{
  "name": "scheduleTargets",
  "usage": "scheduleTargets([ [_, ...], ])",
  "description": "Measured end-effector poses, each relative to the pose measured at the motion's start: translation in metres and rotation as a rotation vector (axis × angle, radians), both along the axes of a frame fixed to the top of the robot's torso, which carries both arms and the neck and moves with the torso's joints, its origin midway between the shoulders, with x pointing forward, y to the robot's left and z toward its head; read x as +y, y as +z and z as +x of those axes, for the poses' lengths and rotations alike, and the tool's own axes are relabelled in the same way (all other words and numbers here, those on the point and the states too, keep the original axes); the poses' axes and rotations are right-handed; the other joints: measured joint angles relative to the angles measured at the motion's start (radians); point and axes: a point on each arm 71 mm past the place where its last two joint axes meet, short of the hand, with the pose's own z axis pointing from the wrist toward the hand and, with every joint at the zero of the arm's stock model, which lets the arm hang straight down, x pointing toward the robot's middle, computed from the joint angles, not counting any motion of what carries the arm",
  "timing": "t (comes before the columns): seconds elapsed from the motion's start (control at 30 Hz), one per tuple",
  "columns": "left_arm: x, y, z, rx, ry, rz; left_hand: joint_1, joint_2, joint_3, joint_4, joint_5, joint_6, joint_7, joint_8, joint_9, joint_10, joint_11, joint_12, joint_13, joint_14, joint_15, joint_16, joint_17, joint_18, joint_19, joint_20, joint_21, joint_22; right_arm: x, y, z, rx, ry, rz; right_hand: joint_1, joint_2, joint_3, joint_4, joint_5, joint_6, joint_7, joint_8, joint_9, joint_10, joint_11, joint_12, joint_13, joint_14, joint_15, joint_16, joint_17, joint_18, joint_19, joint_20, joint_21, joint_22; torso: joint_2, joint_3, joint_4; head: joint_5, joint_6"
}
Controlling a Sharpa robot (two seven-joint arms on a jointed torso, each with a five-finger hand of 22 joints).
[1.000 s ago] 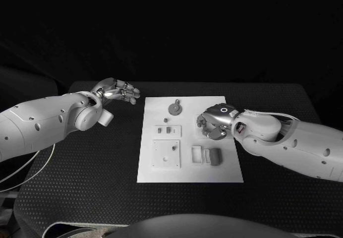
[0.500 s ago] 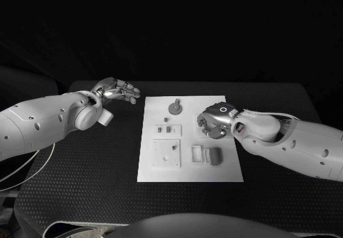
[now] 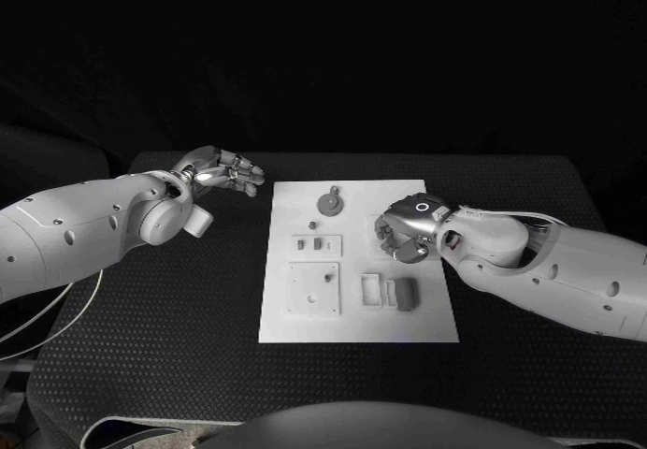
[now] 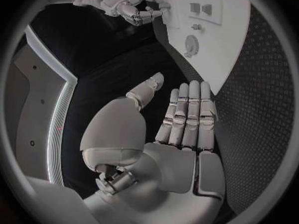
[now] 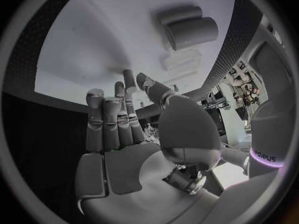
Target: Assemble the parts on the task board
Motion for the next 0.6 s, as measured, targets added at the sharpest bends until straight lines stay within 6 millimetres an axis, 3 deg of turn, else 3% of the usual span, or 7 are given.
scheduleTargets([
  [0.23, 0.0004, -0.0001, -0.0001, 0.002, -0.001, 0.000, 0.000, 0.000, 0.000, 0.000, 0.000, 0.000, 0.000, 0.000, 0.000, 0.000, 0.000, 0.000, -0.001, 0.000, 0.000, 0.000, 0.001, 0.000, 0.000, 0.000, 0.000, 0.000, 0.0003, -0.0001, -0.0002, 0.000, 0.000, -0.003, 0.003, 0.003, 0.006, 0.006, 0.000, 0.000, 0.000, 0.000, -0.001, 0.000, 0.000, 0.000, 0.003, 0.000, 0.000, 0.000, 0.000, 0.000, 0.000, 0.000, 0.000, 0.000, 0.000, 0.0000, 0.0002, 0.000, -0.001],
  [0.37, 0.0003, -0.0002, -0.0001, 0.004, -0.002, -0.001, -0.002, 0.002, -0.001, 0.001, 0.000, 0.000, 0.000, 0.000, 0.000, 0.000, 0.000, 0.000, -0.002, 0.000, 0.000, 0.000, 0.002, 0.000, 0.000, 0.000, 0.000, 0.000, 0.0013, 0.0002, -0.0008, -0.001, 0.004, -0.001, 0.022, 0.023, 0.008, -0.001, 0.000, 0.000, 0.000, 0.000, 0.000, 0.010, -0.010, 0.009, 0.013, -0.002, -0.002, 0.000, 0.001, 0.000, -0.001, 0.001, 0.000, 0.000, 0.000, 0.0000, 0.0003, -0.001, -0.002],
  [0.47, 0.0005, -0.0003, 0.0000, 0.004, -0.002, -0.001, -0.005, 0.005, -0.003, 0.003, 0.000, 0.000, 0.000, 0.000, 0.000, 0.000, 0.000, 0.000, -0.002, 0.000, 0.000, 0.000, 0.002, 0.000, 0.000, 0.000, 0.000, -0.001, 0.0025, 0.0005, -0.0014, -0.003, 0.008, 0.001, 0.026, 0.049, 0.011, -0.017, 0.000, 0.015, -0.001, 0.000, 0.005, 0.043, -0.024, 0.031, 0.028, 0.002, -0.016, 0.000, 0.001, 0.000, 0.002, -0.002, 0.000, 0.000, 0.000, 0.0001, 0.0005, -0.001, -0.002],
  [0.6, 0.0005, -0.0003, -0.0001, 0.005, -0.002, -0.002, -0.005, 0.005, -0.003, 0.003, 0.000, 0.000, 0.000, 0.000, -0.001, 0.000, 0.000, 0.000, -0.002, 0.000, 0.000, -0.004, 0.003, 0.000, 0.000, 0.000, 0.000, -0.001, 0.0026, 0.0005, -0.0015, -0.004, 0.009, 0.001, 0.033, 0.063, 0.017, -0.023, 0.000, 0.028, -0.001, 0.006, 0.007, 0.056, -0.031, 0.039, 0.037, 0.002, -0.023, 0.000, -0.001, 0.000, 0.002, -0.002, 0.000, 0.000, 0.000, 0.0001, 0.0005, -0.001, -0.003],
])
